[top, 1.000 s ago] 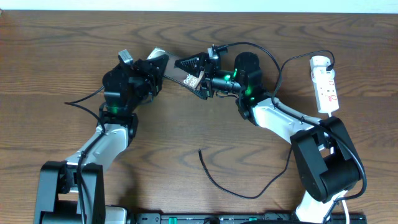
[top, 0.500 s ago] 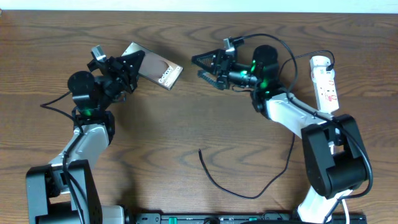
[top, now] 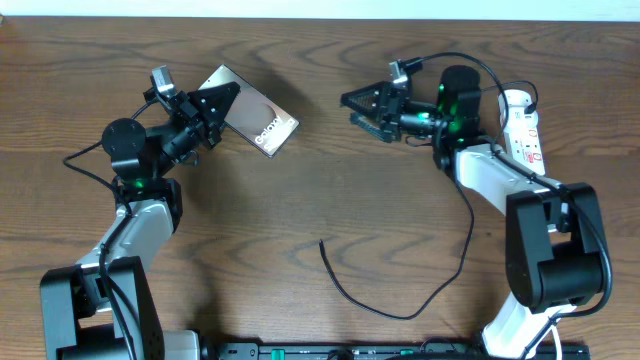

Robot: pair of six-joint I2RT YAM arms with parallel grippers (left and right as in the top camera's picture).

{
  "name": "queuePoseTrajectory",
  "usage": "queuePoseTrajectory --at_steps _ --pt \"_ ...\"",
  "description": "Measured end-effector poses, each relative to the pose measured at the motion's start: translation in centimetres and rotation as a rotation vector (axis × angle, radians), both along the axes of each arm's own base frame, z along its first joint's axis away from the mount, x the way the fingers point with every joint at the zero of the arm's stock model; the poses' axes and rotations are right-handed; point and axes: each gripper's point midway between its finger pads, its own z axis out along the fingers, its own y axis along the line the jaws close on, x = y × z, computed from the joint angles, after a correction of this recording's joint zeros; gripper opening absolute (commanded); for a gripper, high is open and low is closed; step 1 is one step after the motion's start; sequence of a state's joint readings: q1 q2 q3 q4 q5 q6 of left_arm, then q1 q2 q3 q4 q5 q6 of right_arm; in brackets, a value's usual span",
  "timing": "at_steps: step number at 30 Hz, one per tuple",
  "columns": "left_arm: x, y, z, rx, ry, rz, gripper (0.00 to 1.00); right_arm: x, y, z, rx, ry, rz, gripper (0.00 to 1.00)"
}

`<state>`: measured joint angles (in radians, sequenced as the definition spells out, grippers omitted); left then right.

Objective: Plug charger to phone and switch on socket
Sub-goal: 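Open the right gripper and pull the phone left with the left gripper, then move the open right gripper down over the black cable's connector end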

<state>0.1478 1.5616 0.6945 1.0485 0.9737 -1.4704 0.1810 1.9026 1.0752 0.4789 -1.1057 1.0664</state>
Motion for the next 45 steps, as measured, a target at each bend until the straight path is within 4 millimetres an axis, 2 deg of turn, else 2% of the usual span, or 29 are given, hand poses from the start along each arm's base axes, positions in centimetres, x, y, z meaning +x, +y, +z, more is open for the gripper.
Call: queuePoseTrajectory --at_steps 6,10,11,13,18,23,29,39,45 --pt "-0.2 -0.2 0.0 -0.001 0.003 -0.016 0.07 -0.2 -1.6 -3.8 -0.103 0.122 -0.053 0.99" --pt "-0.2 -0.2 0.0 -0.004 0.006 -0.019 0.07 -0.9 -3.3 -8.0 -0.292 0.258 -0.124 0.99" --pt "-0.2 -0.2 0.0 -0.003 0.005 -0.019 0.07 -1.1 -3.5 -8.3 -0.316 0.273 -0.130 0.99" --pt "-0.2 -0.2 0.0 -0.004 0.006 -0.020 0.07 -1.7 -5.1 -9.9 -0.471 0.332 -0.160 0.99" --pt "-0.2 -0.2 0.0 -0.006 0.008 -0.020 0.07 -1.1 -7.6 -10.9 -0.743 0.275 -0.210 0.99" --pt "-0.2 -0.2 0.0 -0.009 0.010 -0.021 0.07 -1.3 -9.2 -12.0 -0.881 0.258 -0.237 0.99" --pt "-0.2 -0.2 0.0 -0.009 0.010 -0.020 0.07 -1.1 -10.1 -12.3 -0.933 0.246 -0.256 0.99" --pt "-0.3 -0.3 -0.1 0.003 0.001 -0.023 0.07 -1.0 -10.4 -12.4 -0.967 0.205 -0.235 0.99" --pt "-0.6 -0.6 -0.1 0.016 -0.008 -0.046 0.07 -2.6 -11.5 -13.5 -1.134 0.202 -0.200 0.99"
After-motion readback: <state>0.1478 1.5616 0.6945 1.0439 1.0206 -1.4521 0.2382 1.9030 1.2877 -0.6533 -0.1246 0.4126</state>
